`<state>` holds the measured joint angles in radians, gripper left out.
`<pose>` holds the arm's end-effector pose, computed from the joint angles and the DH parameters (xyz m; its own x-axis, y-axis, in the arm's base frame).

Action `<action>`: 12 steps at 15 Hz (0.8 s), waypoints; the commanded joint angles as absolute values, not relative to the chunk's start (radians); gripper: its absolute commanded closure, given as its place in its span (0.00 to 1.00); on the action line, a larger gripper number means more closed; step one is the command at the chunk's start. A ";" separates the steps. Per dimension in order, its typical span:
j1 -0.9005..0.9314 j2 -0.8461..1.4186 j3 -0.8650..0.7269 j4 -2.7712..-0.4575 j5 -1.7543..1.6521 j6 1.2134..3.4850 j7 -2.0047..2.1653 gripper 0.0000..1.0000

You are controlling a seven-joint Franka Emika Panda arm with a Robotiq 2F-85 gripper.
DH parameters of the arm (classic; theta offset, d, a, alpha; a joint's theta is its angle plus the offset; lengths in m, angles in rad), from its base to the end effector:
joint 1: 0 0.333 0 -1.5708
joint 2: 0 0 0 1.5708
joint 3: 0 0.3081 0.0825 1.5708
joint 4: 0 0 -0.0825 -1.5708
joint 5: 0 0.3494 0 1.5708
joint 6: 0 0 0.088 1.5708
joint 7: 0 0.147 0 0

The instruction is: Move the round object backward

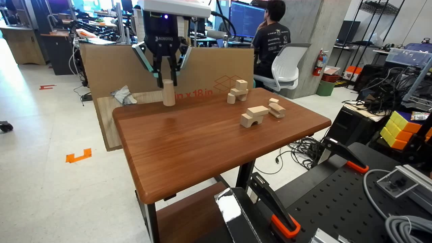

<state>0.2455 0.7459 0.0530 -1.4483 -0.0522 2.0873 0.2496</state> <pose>0.6464 0.1890 0.2112 0.9929 0.0629 -0.1007 0.0665 -0.9973 0.0323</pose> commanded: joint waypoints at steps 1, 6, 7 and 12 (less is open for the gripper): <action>0.223 0.583 0.064 -1.624 -0.030 2.073 0.231 0.89; 0.202 0.493 0.056 -1.799 -0.039 2.102 0.235 0.89; 0.197 0.488 0.053 -1.823 -0.040 2.114 0.241 0.89; 0.157 0.476 0.060 -1.955 -0.026 2.247 0.201 0.89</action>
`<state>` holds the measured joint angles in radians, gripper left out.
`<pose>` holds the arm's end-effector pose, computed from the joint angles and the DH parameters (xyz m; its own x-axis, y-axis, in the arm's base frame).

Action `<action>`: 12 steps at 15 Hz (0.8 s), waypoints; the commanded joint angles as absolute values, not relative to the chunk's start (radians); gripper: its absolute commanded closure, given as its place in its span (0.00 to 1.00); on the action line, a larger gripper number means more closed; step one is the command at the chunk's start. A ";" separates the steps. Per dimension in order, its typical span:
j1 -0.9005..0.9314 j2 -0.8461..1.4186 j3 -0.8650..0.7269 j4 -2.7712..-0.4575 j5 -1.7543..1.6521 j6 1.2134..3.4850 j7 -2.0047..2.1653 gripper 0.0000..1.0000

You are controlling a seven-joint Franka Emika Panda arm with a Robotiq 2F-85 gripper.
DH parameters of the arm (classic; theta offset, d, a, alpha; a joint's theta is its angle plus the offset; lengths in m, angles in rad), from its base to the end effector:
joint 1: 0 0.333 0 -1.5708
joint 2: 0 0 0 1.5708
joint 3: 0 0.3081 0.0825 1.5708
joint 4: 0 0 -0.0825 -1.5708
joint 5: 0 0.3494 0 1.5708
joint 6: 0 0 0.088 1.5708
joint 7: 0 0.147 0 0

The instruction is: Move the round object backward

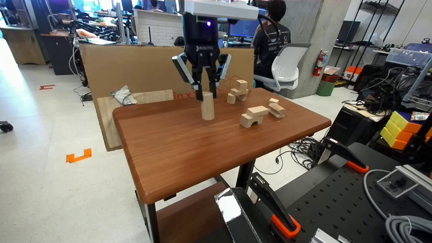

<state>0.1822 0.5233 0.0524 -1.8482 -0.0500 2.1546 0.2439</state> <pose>0.5674 0.1311 0.2031 0.9785 0.0120 -0.2059 0.0248 -0.9979 0.0602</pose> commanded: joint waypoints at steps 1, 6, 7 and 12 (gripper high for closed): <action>0.154 0.476 0.059 -1.979 -0.030 2.282 0.198 0.89; 0.125 0.457 0.072 -2.052 -0.009 2.357 0.133 0.89; 0.123 0.446 0.073 -2.066 -0.009 2.364 0.119 0.39; 0.121 0.382 0.079 -2.132 -0.017 2.376 0.061 0.10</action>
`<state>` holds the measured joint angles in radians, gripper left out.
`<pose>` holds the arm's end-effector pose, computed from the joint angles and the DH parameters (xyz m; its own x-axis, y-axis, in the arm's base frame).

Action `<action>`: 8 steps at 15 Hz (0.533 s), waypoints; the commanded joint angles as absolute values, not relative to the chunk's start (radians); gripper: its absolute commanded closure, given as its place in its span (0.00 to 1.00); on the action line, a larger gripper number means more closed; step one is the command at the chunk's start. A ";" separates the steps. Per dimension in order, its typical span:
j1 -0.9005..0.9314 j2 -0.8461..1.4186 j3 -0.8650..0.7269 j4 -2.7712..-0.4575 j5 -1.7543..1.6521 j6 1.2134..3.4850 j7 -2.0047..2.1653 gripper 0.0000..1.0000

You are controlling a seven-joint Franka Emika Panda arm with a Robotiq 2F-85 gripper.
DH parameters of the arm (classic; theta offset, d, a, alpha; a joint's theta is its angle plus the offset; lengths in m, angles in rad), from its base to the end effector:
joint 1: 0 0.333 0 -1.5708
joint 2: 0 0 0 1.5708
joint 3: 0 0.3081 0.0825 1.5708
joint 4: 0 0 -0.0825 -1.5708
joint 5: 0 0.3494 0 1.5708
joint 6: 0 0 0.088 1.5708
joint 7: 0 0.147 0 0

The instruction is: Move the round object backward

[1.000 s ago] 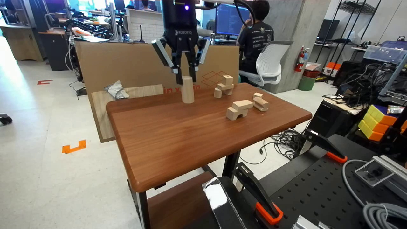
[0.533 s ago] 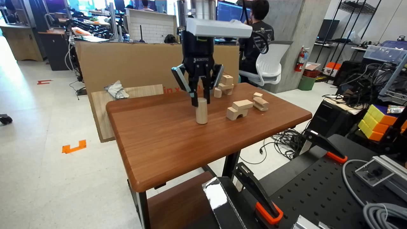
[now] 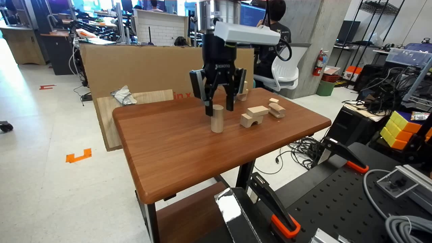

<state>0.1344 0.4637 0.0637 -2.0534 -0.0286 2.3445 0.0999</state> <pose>0.5338 0.1067 0.1770 0.9788 0.1133 -0.1708 0.1159 -0.9932 0.0053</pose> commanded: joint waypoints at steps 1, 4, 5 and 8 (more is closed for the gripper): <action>0.130 0.351 0.070 -2.150 -0.041 2.385 0.066 0.02; 0.125 0.243 0.071 -2.174 -0.037 2.348 0.069 0.00; 0.120 0.215 0.074 -2.168 -0.023 2.322 0.062 0.00; 0.127 0.241 0.072 -2.126 -0.034 2.312 0.083 0.00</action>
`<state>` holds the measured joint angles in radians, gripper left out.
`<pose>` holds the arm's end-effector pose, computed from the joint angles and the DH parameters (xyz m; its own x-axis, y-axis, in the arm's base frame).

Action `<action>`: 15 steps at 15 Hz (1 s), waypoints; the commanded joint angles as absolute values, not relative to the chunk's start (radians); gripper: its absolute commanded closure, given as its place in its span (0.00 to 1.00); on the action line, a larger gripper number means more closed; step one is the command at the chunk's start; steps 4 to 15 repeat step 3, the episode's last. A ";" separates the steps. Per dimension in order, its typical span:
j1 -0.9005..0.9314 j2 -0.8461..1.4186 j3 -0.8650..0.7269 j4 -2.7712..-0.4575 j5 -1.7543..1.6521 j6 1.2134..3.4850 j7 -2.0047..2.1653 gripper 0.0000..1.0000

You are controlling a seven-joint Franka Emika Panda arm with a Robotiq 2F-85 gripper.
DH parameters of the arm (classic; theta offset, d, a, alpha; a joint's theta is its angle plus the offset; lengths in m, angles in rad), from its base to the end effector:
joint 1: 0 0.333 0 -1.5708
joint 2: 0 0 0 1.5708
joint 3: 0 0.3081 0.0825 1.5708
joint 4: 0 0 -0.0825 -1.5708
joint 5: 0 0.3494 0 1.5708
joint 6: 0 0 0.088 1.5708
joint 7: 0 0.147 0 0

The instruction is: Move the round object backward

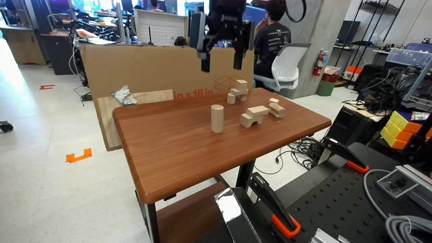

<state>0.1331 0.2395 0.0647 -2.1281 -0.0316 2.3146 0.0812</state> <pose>0.5264 0.1039 0.2693 0.9893 0.1363 -0.0517 0.1370 -0.9905 0.0110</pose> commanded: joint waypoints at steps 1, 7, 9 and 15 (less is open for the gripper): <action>0.126 0.217 0.072 -2.129 -0.033 2.298 0.083 0.00; 0.125 0.202 0.073 -2.137 -0.033 2.293 0.083 0.00; 0.125 0.202 0.073 -2.137 -0.033 2.293 0.083 0.00; 0.125 0.202 0.073 -2.137 -0.033 2.293 0.083 0.00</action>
